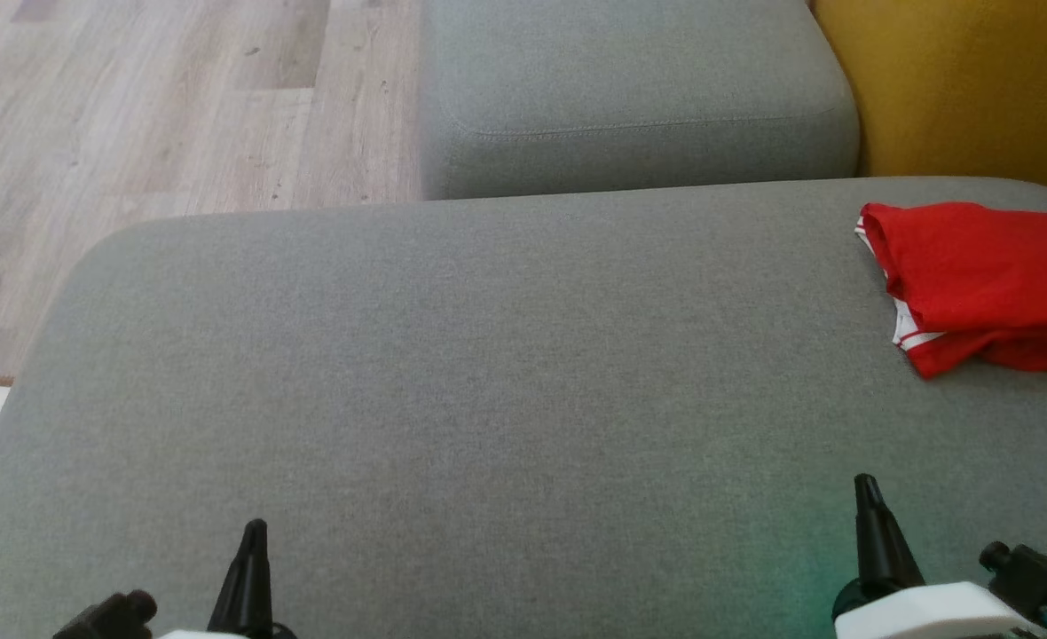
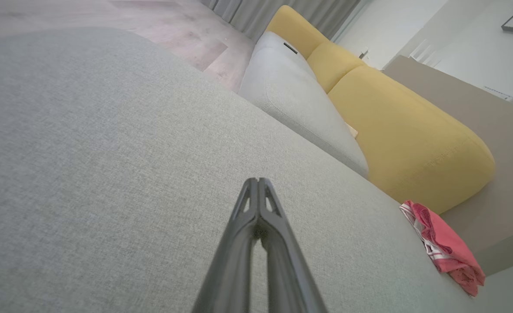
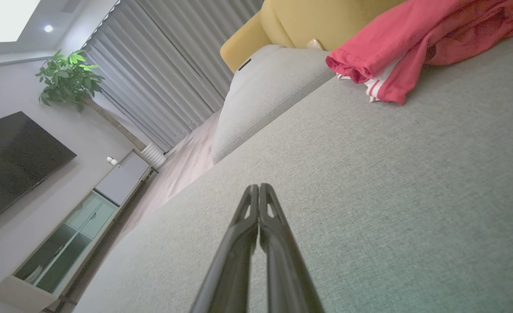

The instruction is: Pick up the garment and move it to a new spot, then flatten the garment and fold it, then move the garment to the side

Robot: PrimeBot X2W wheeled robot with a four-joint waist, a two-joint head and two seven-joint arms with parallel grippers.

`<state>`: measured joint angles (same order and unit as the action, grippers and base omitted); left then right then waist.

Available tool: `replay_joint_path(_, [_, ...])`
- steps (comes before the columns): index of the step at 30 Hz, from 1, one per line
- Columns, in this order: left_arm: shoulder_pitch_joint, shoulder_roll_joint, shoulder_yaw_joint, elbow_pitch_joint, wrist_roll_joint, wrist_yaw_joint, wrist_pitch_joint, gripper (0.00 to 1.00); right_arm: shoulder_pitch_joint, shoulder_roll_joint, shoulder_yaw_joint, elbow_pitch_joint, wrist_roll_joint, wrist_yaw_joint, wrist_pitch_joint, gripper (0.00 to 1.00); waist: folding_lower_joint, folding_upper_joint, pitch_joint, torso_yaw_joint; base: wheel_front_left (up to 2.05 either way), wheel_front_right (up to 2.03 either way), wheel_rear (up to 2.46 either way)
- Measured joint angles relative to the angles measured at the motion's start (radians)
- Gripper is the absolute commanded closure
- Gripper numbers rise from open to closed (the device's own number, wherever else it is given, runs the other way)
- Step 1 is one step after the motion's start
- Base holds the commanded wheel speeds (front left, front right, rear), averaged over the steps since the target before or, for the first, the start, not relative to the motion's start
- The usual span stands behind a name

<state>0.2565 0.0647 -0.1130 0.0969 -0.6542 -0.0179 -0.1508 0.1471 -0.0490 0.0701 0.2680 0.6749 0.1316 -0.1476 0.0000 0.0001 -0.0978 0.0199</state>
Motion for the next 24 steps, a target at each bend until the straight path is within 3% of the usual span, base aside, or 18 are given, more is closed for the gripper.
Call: replay_joint_path(24, [-0.085,0.002,0.036,0.05,-0.304,-0.031,0.063,1.0,-0.056,-0.003,-0.047,0.002,0.296,0.0,0.067,1.0,0.0,0.0,0.031,-0.006,0.0,0.0,0.0])
